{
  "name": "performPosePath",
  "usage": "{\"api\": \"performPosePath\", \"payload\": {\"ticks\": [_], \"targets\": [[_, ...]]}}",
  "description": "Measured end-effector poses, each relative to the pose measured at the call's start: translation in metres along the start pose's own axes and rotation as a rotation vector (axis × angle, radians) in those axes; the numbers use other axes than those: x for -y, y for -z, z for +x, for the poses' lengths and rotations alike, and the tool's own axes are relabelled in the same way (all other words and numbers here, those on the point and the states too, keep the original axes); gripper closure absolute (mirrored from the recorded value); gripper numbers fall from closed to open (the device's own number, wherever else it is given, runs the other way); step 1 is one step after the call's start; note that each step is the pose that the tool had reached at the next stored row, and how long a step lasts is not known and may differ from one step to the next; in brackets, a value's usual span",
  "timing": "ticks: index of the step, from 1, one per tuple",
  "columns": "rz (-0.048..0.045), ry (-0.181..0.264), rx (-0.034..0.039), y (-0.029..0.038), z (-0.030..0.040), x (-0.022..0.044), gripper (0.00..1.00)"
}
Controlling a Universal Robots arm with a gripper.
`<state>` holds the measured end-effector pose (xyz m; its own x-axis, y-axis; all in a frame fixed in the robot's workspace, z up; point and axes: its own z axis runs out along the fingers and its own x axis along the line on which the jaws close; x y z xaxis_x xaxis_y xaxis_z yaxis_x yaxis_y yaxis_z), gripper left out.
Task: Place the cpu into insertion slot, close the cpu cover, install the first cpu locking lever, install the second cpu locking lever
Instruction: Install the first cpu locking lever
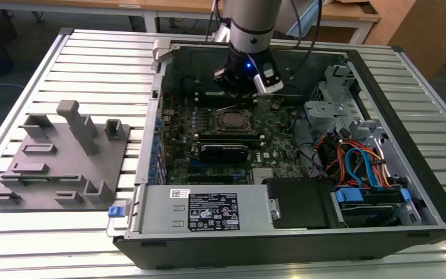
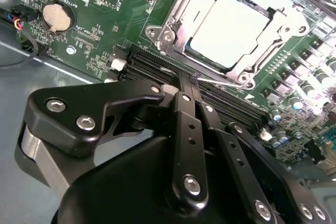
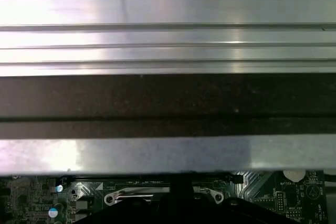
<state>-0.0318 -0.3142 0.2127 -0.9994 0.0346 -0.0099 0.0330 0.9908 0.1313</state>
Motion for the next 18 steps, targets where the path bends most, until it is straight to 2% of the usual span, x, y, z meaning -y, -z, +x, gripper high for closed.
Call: {"api": "performPosePath", "payload": {"ticks": [18], "targets": [[0.0000, 0.000, 0.0000, -0.0125, -0.0045, 0.0015, 0.89]]}}
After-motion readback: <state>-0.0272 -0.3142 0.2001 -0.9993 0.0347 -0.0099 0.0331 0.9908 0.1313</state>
